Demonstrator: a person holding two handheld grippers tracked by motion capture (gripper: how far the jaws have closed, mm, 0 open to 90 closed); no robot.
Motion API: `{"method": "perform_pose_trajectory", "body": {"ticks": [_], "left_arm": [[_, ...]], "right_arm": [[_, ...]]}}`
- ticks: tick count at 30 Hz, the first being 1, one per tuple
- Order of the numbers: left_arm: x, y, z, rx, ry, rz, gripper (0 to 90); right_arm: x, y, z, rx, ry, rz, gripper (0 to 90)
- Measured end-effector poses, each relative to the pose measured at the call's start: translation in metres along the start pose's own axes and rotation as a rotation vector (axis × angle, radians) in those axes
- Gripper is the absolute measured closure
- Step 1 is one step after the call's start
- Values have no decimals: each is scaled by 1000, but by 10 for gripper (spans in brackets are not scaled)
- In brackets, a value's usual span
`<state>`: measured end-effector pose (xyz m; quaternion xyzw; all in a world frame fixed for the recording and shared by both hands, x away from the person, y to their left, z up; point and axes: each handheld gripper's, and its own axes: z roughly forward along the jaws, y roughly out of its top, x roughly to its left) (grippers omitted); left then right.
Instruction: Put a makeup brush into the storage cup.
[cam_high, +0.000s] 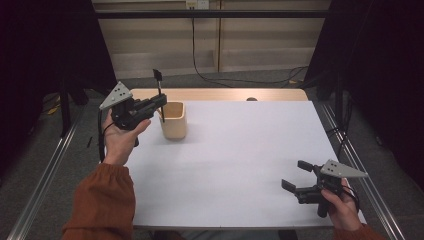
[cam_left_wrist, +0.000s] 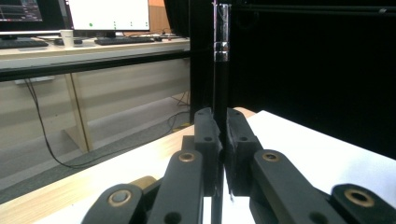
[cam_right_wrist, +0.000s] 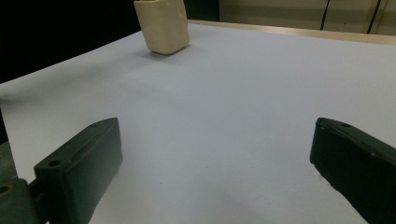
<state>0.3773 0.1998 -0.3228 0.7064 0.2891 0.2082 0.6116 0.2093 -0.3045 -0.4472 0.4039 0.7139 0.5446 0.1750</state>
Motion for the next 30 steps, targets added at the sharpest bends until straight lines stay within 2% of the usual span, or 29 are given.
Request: {"method": "perform_pose_trajectory", "body": {"ticks": [10,30], "left_arm": [[13,-5,19,2,33,-33,855],[27,-18,48,17,60,-47,855]], "right_arm": [[0,0,0,-1,5,-9,17],[1,0,0,4,11,-7,17]]}}
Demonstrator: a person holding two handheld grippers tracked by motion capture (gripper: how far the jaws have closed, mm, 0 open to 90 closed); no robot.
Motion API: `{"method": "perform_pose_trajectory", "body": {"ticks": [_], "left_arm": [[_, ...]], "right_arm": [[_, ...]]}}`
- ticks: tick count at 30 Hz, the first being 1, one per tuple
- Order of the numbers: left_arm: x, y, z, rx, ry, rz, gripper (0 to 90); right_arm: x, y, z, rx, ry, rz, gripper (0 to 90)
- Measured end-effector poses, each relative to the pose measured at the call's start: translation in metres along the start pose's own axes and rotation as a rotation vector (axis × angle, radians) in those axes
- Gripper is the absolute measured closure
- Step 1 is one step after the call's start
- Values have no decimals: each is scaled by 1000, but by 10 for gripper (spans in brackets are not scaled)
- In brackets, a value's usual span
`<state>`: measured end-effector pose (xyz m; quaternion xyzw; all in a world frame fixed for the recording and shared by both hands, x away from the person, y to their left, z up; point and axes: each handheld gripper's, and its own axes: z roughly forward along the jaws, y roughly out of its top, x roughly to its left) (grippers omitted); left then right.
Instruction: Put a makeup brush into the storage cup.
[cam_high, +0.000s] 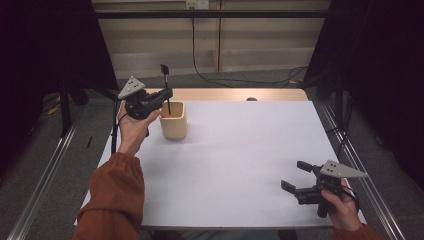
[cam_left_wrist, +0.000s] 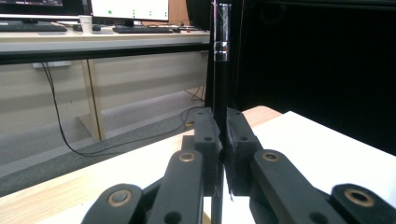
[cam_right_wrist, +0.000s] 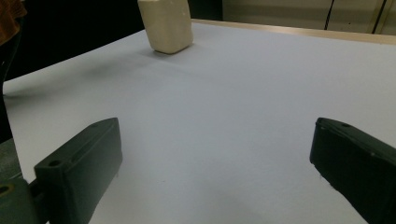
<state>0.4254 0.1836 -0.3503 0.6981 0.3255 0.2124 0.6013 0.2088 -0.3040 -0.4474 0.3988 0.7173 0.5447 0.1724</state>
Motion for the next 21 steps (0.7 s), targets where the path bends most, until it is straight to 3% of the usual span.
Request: {"method": "perform_pose_trajectory", "body": {"ticks": [21], "left_arm": [[-3,-15,17,45,5,20,855]], "right_arm": [[1,0,0,0,6,-6,18]]}}
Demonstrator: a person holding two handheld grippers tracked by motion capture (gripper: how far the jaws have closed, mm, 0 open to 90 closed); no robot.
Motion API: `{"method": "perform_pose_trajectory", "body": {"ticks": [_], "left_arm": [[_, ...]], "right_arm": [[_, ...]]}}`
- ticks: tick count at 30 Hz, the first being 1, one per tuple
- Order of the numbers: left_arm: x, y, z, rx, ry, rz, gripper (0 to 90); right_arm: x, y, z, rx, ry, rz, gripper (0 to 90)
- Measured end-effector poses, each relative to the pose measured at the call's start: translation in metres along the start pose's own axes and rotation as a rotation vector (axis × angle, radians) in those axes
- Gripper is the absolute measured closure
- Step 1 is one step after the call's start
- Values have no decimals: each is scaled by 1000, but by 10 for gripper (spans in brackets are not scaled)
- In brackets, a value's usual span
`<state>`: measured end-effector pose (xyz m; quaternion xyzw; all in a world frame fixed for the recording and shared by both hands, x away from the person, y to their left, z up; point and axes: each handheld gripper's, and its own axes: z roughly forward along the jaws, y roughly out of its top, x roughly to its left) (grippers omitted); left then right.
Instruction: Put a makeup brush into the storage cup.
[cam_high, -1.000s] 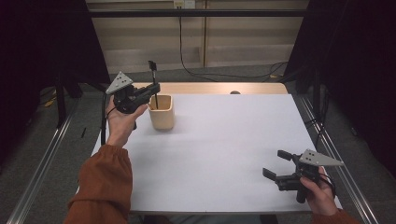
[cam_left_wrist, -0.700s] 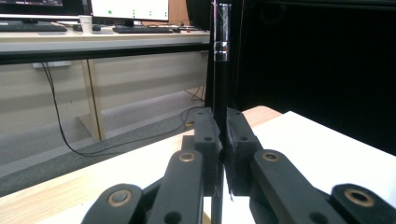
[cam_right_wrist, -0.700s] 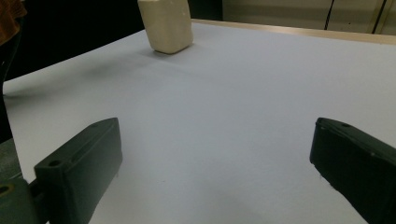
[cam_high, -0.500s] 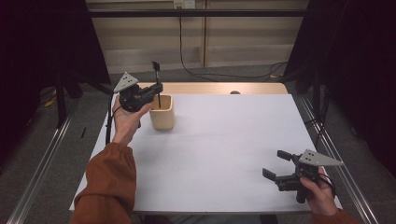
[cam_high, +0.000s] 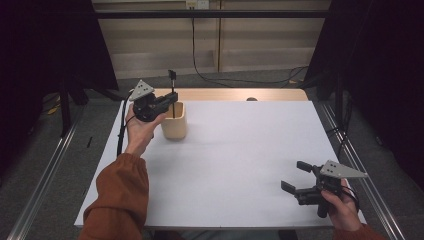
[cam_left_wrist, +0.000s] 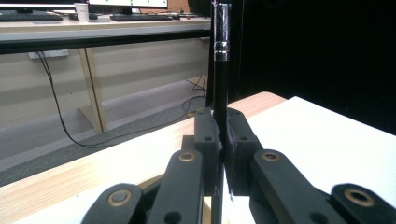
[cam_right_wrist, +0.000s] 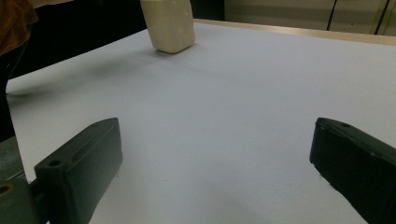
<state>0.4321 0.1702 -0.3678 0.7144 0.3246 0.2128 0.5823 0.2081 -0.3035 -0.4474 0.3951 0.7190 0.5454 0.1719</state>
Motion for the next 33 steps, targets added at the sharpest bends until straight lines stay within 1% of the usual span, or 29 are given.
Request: {"method": "perform_pose_trajectory", "body": {"ticks": [4,5,6,7,8,9,10,12,13,16,19,22,24,27,28,29,31,33], "left_arm": [[1,-5,4,13,1,4,855],[1,-6,4,7,3,-4,855],[1,-6,4,8,14,4,855],[0,-7,5,11,9,14,855],[0,-7,6,11,1,13,854],[-1,-6,6,18,8,23,855],[0,-5,5,4,6,14,854],[3,-2,3,-26,9,-17,855],[5,-1,2,-23,12,-13,854],[9,-2,2,-35,22,-32,855],[9,-6,7,-18,28,-26,855],[9,-8,12,-16,26,-23,855],[8,-10,15,-17,25,-28,854],[7,-13,18,4,28,-20,855],[7,-14,19,8,26,-24,854],[7,-15,20,12,28,-17,855],[7,-16,20,10,25,-23,855],[7,-18,21,18,24,-15,855]], "right_arm": [[0,0,0,1,1,4,18],[0,0,0,1,1,5,18],[0,0,0,2,1,4,18],[-1,0,0,1,1,5,18],[-1,0,0,1,1,6,19],[-1,0,0,2,1,5,18],[-1,0,0,3,2,4,18],[-1,0,1,2,3,5,19],[-1,0,1,4,2,2,19],[-1,0,1,3,3,4,19],[-1,0,1,6,3,2,19],[-1,0,1,5,4,2,19],[-1,0,1,6,3,2,19],[-1,-1,1,6,6,2,19],[-1,-1,1,6,5,3,19],[-1,-1,1,6,5,2,20],[-1,-1,1,6,7,1,20],[-1,0,1,6,9,1,19]]}}
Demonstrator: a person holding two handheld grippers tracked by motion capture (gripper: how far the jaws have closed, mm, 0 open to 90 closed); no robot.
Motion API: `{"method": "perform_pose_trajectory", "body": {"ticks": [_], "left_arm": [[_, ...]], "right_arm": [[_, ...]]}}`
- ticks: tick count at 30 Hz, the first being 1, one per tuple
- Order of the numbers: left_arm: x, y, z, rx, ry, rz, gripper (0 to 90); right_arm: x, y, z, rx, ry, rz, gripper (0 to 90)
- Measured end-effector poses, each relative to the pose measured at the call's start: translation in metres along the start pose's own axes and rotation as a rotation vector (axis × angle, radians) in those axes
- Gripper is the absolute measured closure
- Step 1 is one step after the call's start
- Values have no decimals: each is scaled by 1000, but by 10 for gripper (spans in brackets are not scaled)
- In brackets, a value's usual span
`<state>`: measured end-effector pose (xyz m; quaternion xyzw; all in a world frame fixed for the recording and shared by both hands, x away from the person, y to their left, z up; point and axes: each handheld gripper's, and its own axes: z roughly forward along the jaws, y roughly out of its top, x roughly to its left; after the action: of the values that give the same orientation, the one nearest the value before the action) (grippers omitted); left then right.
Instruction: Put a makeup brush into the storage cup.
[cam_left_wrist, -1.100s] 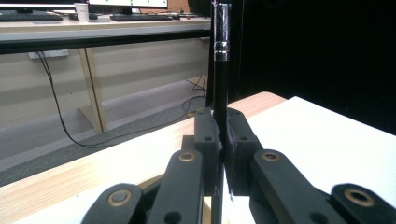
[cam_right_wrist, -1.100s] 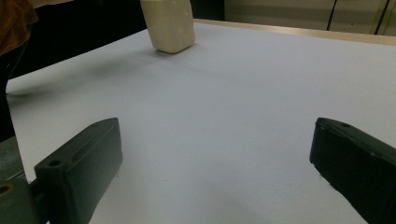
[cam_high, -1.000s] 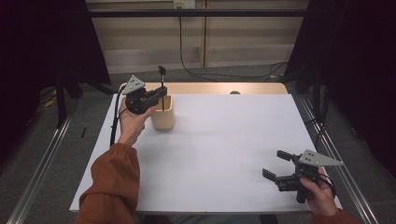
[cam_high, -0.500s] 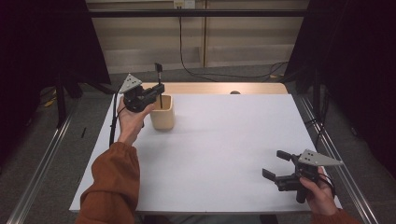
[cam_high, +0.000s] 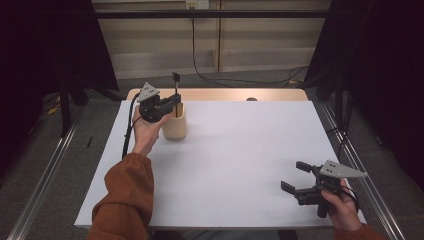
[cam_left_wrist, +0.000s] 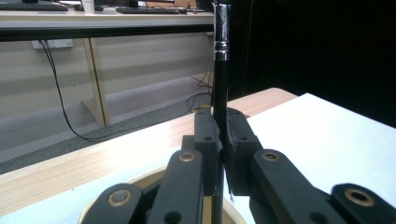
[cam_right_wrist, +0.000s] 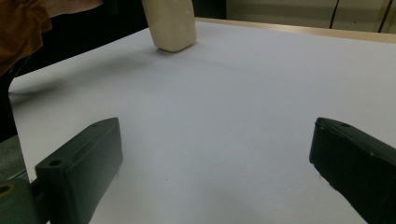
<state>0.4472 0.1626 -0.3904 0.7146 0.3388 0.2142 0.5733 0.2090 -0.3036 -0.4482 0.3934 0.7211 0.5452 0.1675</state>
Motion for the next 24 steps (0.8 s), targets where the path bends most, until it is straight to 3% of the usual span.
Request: {"method": "perform_pose_trajectory", "body": {"ticks": [4,6,8,19,21,24], "left_arm": [[-1,-5,1,9,-3,-4,855],[-1,-8,1,3,-7,-25,854],[-2,-9,1,13,-3,-9,855],[-2,-19,-2,26,-5,-23,854],[-4,-20,-1,41,-4,-4,854],[-5,-26,2,47,-6,-8,853]], "right_arm": [[0,0,0,-1,1,0,19],[0,0,0,-1,0,3,20],[0,0,0,-1,1,1,20],[0,0,1,3,4,1,21],[-1,0,1,6,7,0,21],[-1,0,1,4,10,0,20]]}}
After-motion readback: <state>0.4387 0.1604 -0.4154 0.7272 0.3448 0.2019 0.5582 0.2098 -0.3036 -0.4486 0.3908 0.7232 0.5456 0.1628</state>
